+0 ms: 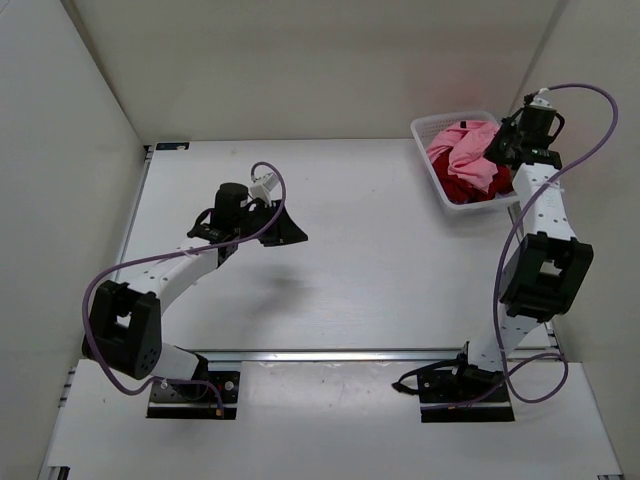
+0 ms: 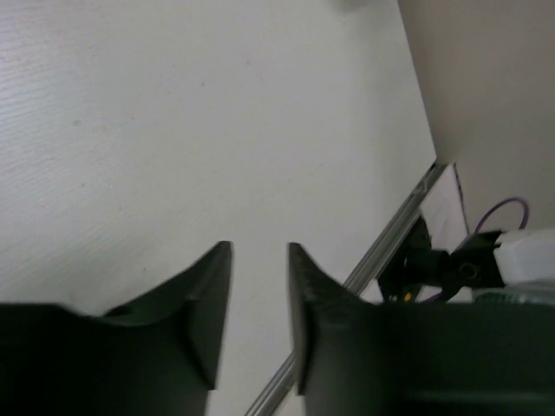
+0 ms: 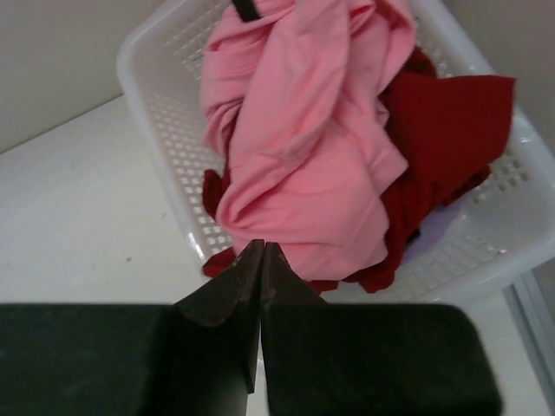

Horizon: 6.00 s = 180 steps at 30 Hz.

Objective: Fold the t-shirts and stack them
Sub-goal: Grab crumpled tshirt from bin with the right arm, then move the tshirt to the center of the board, then flatten out the tshirt

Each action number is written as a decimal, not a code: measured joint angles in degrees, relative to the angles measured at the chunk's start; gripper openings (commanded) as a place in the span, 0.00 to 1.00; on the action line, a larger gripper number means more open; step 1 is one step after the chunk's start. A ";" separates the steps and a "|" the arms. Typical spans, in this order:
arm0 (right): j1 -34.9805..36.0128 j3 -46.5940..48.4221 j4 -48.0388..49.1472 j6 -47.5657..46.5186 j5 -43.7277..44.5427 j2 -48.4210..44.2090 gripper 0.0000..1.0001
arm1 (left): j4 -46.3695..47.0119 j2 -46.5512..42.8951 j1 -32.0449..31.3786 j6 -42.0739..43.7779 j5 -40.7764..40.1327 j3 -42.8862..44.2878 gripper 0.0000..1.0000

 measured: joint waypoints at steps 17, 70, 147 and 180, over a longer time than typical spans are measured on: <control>-6.84 39.47 -7.19 -1.97 -6.12 36.44 0.43 | 3.21 0.15 -1.95 -0.46 0.20 -1.29 0.49; 15.47 42.18 -10.71 -3.23 -9.46 10.67 0.00 | 5.66 -7.52 1.55 -4.98 -1.18 -5.35 0.46; 38.99 -71.60 28.98 14.32 3.28 -37.79 0.37 | -10.21 19.34 5.88 -9.33 -27.89 3.91 0.00; 36.57 -69.72 29.33 13.68 0.02 -39.85 0.36 | -17.40 14.67 11.89 -3.80 -29.57 15.41 0.27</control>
